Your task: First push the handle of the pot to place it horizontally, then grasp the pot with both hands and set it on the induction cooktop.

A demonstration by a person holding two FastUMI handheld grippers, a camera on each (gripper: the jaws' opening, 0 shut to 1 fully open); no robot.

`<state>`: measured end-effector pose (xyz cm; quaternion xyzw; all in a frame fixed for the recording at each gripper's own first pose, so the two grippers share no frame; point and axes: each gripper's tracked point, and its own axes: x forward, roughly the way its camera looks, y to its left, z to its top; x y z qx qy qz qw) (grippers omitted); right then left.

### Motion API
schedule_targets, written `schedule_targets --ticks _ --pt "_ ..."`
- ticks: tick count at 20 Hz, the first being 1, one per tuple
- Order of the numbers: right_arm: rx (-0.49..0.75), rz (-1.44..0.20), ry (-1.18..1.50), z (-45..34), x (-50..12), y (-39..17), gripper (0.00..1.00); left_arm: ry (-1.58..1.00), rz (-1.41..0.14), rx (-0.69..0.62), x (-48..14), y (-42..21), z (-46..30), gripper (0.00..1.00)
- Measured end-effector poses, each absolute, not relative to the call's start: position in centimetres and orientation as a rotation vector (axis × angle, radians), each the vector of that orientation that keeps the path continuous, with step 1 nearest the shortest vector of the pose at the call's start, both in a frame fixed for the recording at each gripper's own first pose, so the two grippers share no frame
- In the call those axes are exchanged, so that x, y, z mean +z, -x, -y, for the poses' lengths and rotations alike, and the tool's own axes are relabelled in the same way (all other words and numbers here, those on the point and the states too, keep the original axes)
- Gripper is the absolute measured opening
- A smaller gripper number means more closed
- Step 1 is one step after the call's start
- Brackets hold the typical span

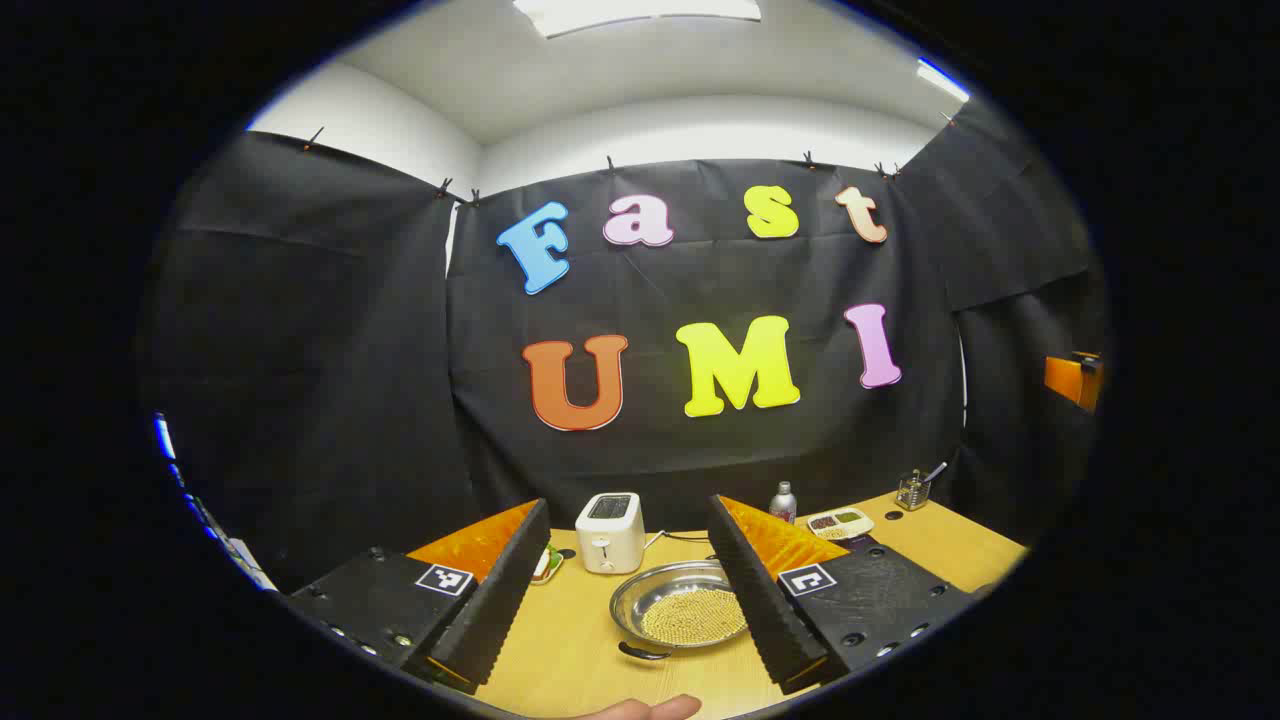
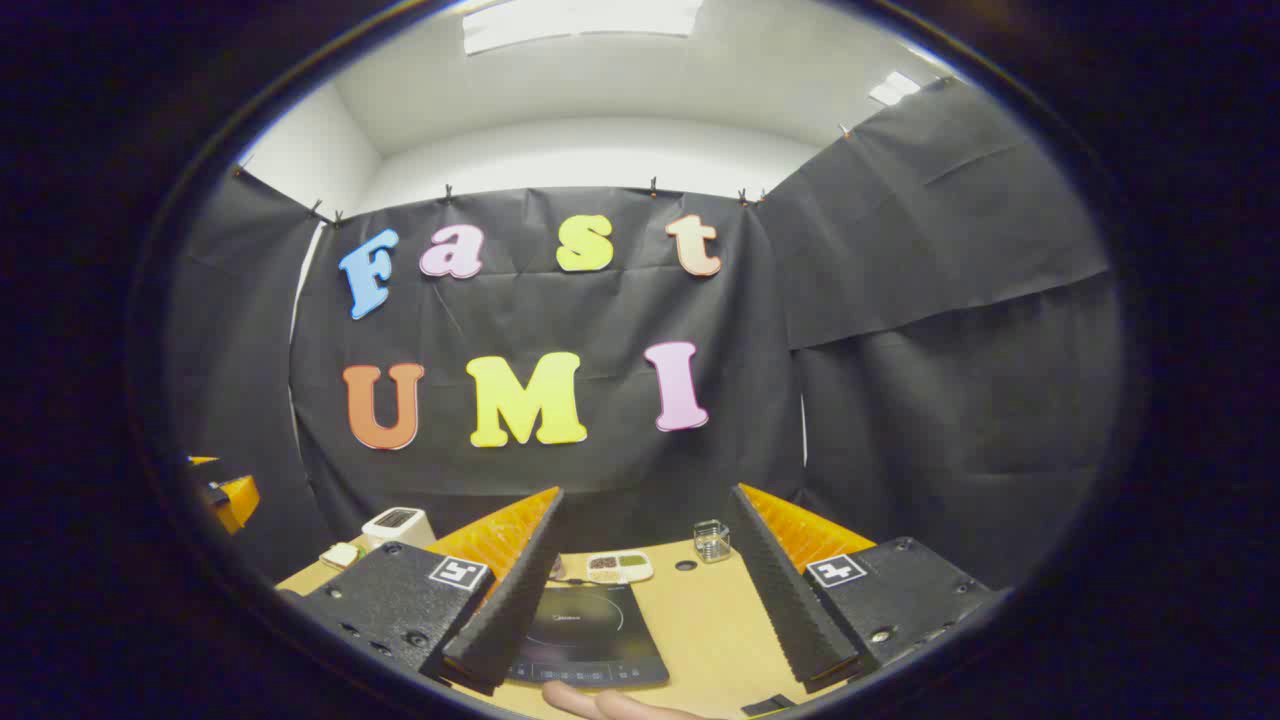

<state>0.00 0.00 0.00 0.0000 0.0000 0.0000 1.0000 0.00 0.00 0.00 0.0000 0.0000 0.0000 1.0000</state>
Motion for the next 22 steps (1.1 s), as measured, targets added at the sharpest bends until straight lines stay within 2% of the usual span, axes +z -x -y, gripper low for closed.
schedule_targets --ticks 1,2,3,4,8,9,10,22 --pt "0.0 0.003 -0.002 -0.1 0.0 0.1 0.96 -0.002 -0.004 -0.006 -0.4 0.0 0.3 0.94" --pt "0.001 0.006 0.0 -0.2 0.1 0.2 0.96 -0.002 -0.004 -0.015 -0.5 0.1 0.6 0.84" --pt "-0.002 0.01 0.002 -0.1 0.1 0.1 0.96 0.002 -0.003 -0.022 -0.5 0.2 0.9 0.85" --pt "-0.006 0.013 0.006 0.1 0.1 0.0 0.96 0.008 0.001 -0.025 -0.5 0.4 1.0 0.98" --pt "-0.02 -0.005 0.022 0.8 -0.7 -0.3 0.96 0.034 0.013 -0.035 -0.4 0.7 2.0 0.96" --pt "-0.02 -0.012 0.023 0.9 -0.9 -0.5 0.96 0.035 0.018 -0.032 -0.2 0.8 2.0 1.0" --pt "-0.017 -0.018 0.021 0.9 -1.0 -0.5 0.96 0.037 0.021 -0.031 -0.1 0.9 2.2 0.96" --pt "0.006 -0.036 0.062 1.2 -2.9 -1.1 0.96 0.142 0.036 -0.024 -0.6 0.4 2.8 0.95"
